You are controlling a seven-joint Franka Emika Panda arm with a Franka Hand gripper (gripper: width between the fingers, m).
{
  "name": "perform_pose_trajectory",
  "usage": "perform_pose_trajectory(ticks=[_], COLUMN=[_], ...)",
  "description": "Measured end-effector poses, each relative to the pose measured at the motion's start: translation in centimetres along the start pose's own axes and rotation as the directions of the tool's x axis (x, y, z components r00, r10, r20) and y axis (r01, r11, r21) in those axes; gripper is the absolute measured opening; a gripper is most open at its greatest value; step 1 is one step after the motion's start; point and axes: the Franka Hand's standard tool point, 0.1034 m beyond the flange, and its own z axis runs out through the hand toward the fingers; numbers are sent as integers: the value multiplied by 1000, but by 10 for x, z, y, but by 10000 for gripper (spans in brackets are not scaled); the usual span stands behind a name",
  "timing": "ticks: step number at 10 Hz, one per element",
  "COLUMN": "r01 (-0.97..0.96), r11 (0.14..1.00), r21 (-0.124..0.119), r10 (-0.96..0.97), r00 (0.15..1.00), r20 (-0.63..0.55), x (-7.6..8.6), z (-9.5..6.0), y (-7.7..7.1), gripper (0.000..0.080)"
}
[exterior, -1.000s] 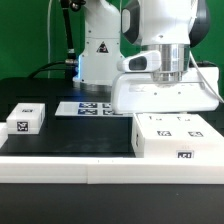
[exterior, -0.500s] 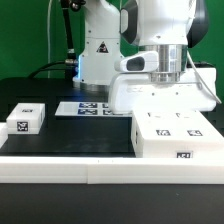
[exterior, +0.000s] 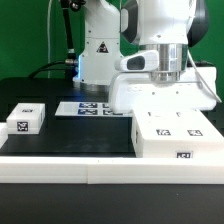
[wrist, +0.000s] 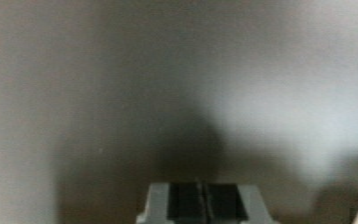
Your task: Assemble cabinet
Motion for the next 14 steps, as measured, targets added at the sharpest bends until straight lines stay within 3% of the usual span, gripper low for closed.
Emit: perform_pose_trajectory(ticks=[3, 4, 10, 14], r01=[6, 6, 7, 17], r11=[1000, 1000, 1000, 1000], r21=[0, 1, 1, -1], r10=[-6, -6, -7, -17], r00=[1000, 1000, 1000, 996], r20=[19, 19, 27, 84], x=[9, 11, 9, 28], z=[-35, -40, -32, -62], y=[2, 2, -2, 4], gripper=[2, 2, 2, 2])
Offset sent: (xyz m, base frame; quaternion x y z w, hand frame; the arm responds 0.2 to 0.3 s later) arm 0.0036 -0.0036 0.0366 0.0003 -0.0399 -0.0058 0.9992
